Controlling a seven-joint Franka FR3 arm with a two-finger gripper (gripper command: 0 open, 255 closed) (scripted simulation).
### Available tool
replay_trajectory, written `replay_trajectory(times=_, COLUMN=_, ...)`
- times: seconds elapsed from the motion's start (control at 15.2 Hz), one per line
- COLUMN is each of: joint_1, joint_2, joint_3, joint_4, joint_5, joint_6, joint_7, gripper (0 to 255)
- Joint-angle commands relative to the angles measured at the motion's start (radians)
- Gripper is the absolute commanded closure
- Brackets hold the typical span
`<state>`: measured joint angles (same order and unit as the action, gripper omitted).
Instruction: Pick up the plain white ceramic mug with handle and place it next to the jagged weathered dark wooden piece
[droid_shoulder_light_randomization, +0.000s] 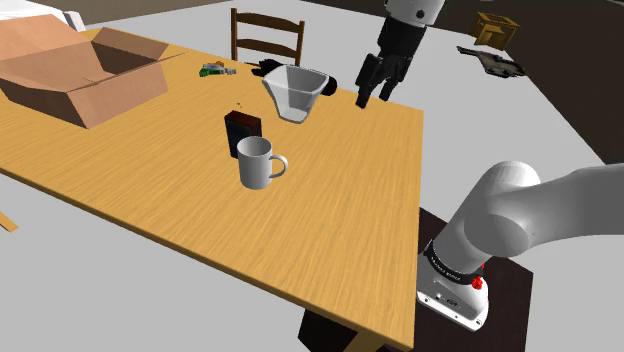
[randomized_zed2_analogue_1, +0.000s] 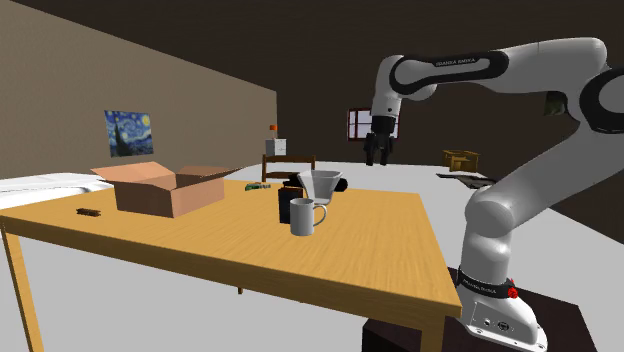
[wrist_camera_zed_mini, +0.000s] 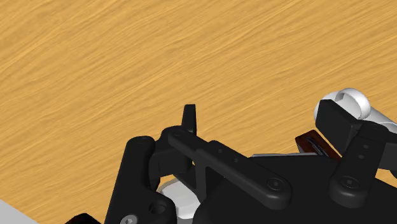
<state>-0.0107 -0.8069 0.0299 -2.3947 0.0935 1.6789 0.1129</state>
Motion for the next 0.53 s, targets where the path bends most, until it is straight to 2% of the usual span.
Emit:
replay_trajectory(times=0.0, joint_1=0.0, joint_2=0.0, joint_3=0.0, joint_4=0.0, joint_5=0.0, joint_6=0.0, joint_7=0.0, gripper=0)
replay_trajectory(times=0.46, joint_1=0.029, joint_2=0.178, joint_3=0.151, joint_4=0.062, joint_5=0.045, joint_6=0.121, joint_7=0.151, gripper=0)
